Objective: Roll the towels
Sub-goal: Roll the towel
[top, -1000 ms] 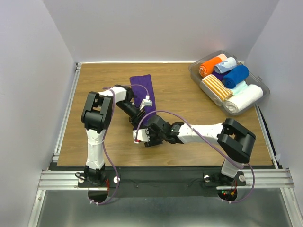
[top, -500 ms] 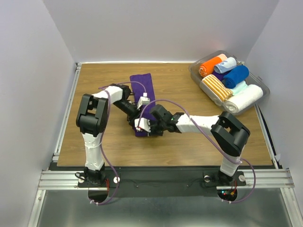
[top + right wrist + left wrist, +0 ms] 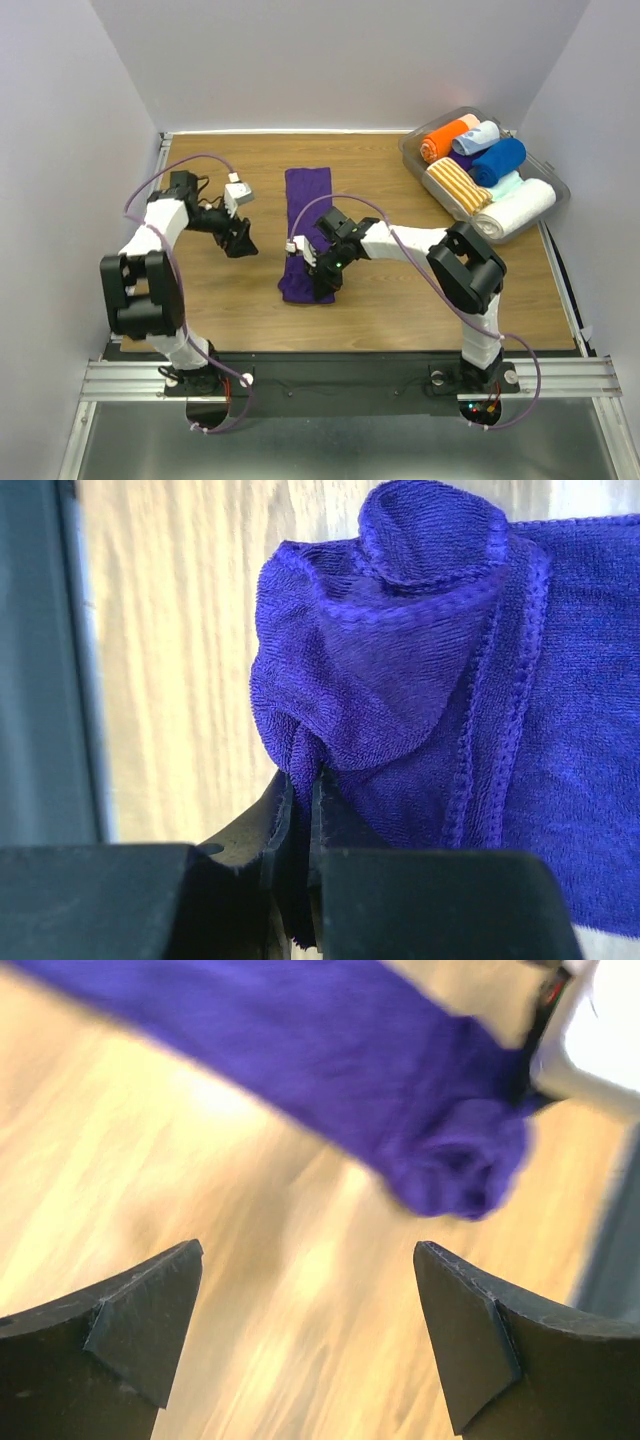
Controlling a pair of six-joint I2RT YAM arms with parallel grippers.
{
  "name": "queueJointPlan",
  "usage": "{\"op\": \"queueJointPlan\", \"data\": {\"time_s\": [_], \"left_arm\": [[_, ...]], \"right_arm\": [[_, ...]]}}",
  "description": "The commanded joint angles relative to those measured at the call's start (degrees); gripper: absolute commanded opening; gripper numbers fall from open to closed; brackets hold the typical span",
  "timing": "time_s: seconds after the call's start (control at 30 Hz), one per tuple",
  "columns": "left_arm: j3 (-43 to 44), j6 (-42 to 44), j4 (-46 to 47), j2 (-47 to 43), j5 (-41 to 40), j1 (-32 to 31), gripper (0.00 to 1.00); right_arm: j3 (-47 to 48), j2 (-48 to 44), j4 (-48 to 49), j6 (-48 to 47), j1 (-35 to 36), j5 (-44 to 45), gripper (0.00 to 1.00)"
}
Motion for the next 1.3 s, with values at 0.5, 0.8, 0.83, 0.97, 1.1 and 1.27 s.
{"op": "queueJointPlan", "data": {"time_s": [0.5, 0.8, 0.83, 0.97, 1.1, 1.27], "left_arm": [[-44.02, 17.28, 26.09, -52.67, -25.97, -32.63, 0.99], [-44.92, 10.69, 40.24, -42.12, -33.79, -44.70, 0.94], [-44.83, 10.51, 42.08, -40.64, -34.41, -45.41, 0.93], [-44.92, 10.25, 46.05, -37.55, -35.73, -46.55, 0.91], [-44.65, 10.42, 50.44, -32.72, -38.36, -47.17, 0.88], [-43.69, 9.90, 51.59, -26.92, -40.82, -47.17, 0.72]], "right_arm": [[15.87, 17.98, -12.92, 14.02, -7.62, -27.64, 0.02], [16.75, 20.18, -14.06, 14.72, -8.33, -28.26, 0.03], [16.92, 20.44, -14.24, 14.72, -8.42, -28.26, 0.03], [17.54, 21.14, -15.03, 14.20, -8.33, -28.43, 0.03], [18.15, 22.11, -15.73, 13.93, -8.50, -28.78, 0.03], [18.59, 22.46, -16.78, 13.23, -8.85, -29.22, 0.04]]}}
